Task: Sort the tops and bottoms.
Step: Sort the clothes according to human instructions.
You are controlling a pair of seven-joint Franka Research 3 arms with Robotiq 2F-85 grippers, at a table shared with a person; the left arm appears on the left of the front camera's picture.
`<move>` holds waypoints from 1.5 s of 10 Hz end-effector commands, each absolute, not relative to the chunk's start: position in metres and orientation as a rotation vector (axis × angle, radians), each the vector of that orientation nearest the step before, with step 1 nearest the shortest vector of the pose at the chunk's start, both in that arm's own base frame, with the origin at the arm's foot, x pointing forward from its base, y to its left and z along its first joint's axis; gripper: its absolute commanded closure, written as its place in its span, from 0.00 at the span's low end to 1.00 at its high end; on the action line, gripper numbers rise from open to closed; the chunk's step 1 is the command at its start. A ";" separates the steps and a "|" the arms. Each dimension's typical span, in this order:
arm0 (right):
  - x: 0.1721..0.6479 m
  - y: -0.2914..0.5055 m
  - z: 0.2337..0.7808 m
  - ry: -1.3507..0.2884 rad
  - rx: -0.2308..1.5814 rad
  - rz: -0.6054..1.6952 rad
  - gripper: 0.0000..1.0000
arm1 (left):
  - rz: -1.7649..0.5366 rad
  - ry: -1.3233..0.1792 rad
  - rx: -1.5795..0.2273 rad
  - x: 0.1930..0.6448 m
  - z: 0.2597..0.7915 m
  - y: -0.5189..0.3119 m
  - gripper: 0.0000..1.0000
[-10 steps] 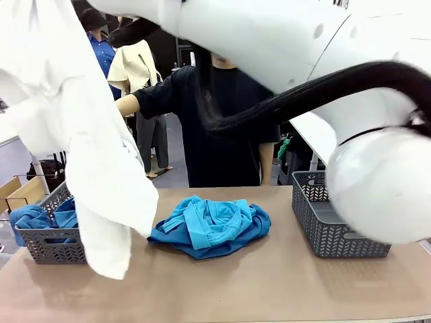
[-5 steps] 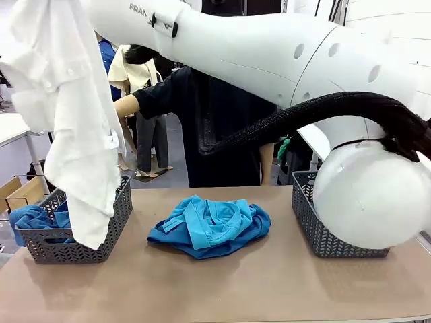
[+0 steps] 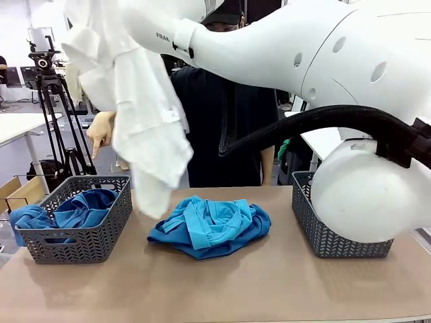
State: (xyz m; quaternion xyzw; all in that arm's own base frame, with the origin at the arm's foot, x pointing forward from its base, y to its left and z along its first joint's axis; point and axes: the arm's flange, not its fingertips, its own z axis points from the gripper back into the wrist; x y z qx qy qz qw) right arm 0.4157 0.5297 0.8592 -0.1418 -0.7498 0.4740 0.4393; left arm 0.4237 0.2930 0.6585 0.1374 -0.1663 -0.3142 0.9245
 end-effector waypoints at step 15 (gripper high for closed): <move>0.443 0.590 0.908 -1.466 -0.681 0.551 1.00 | -0.647 -0.335 0.290 0.422 0.660 0.294 0.00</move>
